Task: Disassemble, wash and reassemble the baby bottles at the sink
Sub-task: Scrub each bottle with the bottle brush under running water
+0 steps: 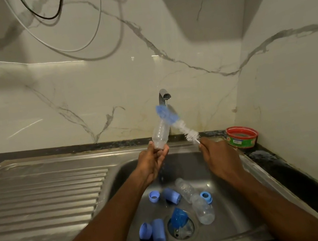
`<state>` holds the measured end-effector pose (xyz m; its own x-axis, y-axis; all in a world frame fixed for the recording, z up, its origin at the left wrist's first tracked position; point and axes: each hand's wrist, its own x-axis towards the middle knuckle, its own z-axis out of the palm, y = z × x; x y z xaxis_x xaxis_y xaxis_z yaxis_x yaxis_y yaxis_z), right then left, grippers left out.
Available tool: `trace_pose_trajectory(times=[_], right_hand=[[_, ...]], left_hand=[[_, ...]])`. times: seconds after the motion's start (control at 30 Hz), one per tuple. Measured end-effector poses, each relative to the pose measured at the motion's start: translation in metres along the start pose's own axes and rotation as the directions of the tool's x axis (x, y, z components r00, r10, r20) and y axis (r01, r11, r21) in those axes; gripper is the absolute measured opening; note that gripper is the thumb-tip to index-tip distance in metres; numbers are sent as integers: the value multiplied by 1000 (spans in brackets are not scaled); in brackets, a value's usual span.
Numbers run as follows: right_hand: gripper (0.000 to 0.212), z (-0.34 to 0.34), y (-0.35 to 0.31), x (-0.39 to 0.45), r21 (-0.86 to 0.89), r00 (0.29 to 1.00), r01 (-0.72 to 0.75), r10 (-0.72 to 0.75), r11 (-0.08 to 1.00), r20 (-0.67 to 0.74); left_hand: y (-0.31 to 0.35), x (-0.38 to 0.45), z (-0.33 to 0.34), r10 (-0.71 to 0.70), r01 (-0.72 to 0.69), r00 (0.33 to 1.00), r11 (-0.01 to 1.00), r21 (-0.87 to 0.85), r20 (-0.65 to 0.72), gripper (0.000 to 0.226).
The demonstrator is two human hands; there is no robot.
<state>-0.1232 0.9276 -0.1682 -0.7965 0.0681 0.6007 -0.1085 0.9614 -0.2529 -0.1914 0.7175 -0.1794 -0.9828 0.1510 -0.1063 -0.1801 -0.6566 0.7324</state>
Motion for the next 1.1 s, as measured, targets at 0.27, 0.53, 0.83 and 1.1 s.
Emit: trace_pose_trajectory(times=[0.27, 0.53, 0.83, 1.1], right_hand=[[26, 5, -4, 0, 84, 1000, 4, -4, 996, 3], [25, 11, -8, -4, -87, 990, 133, -128, 987, 57], [27, 9, -3, -4, -20, 986, 106, -102, 994, 129], [28, 2, -7, -4, -87, 981, 115, -99, 990, 169]], left_hand=[[0, -1, 3, -148, 156, 987, 978, -141, 65, 47], [-1, 0, -1, -115, 125, 990, 982, -143, 76, 42], [0, -5, 2, -159, 185, 968, 974, -127, 193, 41], [-7, -5, 3, -163, 159, 965, 987, 36, 205, 33]])
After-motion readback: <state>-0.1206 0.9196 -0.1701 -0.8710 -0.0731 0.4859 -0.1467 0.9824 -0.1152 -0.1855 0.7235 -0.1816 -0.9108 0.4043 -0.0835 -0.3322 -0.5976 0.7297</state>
